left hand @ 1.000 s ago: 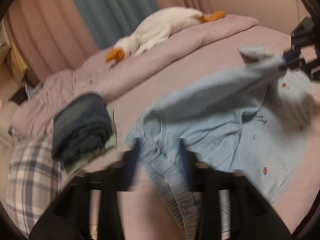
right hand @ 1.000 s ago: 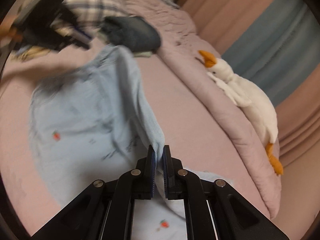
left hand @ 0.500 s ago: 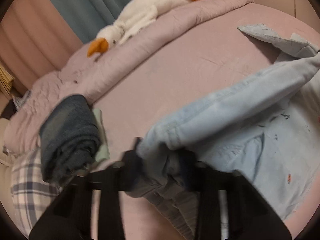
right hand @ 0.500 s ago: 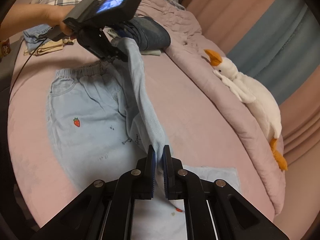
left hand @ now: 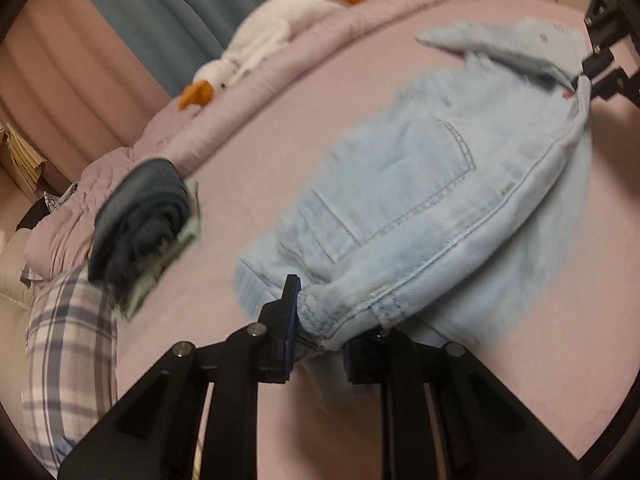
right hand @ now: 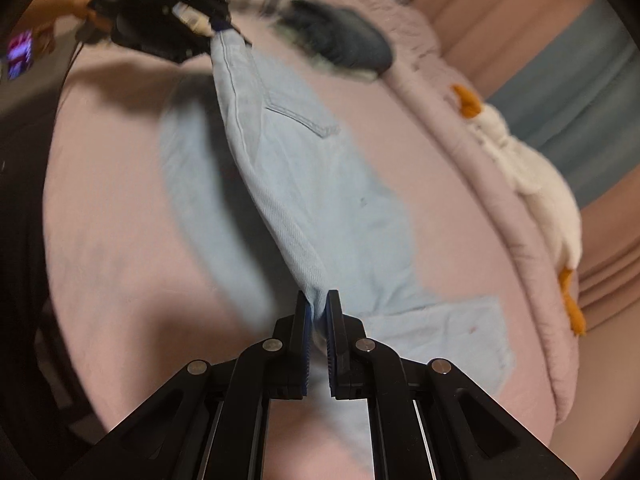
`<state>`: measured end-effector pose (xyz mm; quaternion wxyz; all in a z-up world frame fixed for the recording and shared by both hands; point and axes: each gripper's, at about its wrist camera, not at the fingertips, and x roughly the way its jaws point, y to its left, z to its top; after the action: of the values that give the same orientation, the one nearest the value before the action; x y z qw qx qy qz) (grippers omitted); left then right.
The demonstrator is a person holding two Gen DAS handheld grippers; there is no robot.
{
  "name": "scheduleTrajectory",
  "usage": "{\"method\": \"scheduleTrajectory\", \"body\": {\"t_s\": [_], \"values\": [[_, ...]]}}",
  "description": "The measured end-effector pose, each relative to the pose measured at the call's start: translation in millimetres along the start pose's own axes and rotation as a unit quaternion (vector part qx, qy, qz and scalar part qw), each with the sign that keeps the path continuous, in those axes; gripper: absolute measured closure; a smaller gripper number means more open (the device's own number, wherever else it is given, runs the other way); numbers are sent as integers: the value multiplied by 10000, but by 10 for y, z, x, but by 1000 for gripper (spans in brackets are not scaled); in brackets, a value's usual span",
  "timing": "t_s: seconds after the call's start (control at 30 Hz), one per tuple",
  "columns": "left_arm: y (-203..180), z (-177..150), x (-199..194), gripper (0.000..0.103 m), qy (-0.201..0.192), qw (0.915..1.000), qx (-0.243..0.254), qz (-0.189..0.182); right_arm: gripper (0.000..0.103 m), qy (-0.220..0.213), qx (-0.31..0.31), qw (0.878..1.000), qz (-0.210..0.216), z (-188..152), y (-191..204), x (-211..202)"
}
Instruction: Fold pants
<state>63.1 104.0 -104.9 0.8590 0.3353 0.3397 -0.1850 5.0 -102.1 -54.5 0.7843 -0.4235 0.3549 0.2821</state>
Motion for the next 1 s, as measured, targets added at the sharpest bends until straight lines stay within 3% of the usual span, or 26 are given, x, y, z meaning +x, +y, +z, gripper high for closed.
{"method": "scheduleTrajectory", "body": {"t_s": [0.2, 0.3, 0.37, 0.43, 0.47, 0.5, 0.57, 0.6, 0.67, 0.73, 0.8, 0.87, 1.0], "values": [[-88, -79, 52, 84, 64, 9999, -39, 143, 97, 233, -16, 9997, -11, -101, 188, 198], [-100, -131, 53, 72, 170, 9998, -112, 45, 96, 295, 260, 9992, 36, -154, 167, 258], [-94, -158, 17, 49, 289, 9993, -197, 128, 94, 311, 507, 9982, 120, -182, 134, 278], [-43, -185, -86, 45, 305, 9985, -440, 104, 88, 351, 778, 9960, 259, -191, 36, 224], [26, -206, -163, 44, 299, 9973, -669, 22, 74, 390, 982, 9936, 396, -208, -40, 178], [85, -229, -246, 43, 271, 9956, -895, -64, 56, 385, 1362, 9875, 700, -254, -179, 85], [181, -260, -442, 41, 23, 9907, -1343, -234, 42, 100, 2124, 9707, 1118, -383, -468, -126], [206, -250, -502, 39, -65, 9878, -1520, -327, 42, -51, 2486, 9602, 1269, -455, -617, -205], [206, -154, -565, 35, -267, 9800, -1876, -608, 38, -293, 3470, 9250, 1520, -639, -1038, -295], [127, 33, -541, 35, -425, 9701, -2188, -964, 34, -246, 4515, 8812, 1381, -821, -1513, -193], [11, 253, -470, 35, -536, 9587, -2419, -1399, 34, 31, 5044, 8563, 1109, -875, -1814, -2], [-166, 515, -322, 35, -602, 9448, -2610, -1887, 34, 352, 5332, 8412, 831, -831, -2102, 283], [-540, 881, -2, 35, -455, 9385, -2629, -2192, 34, 957, 5651, 8179, 506, -663, -2555, 912]]}}
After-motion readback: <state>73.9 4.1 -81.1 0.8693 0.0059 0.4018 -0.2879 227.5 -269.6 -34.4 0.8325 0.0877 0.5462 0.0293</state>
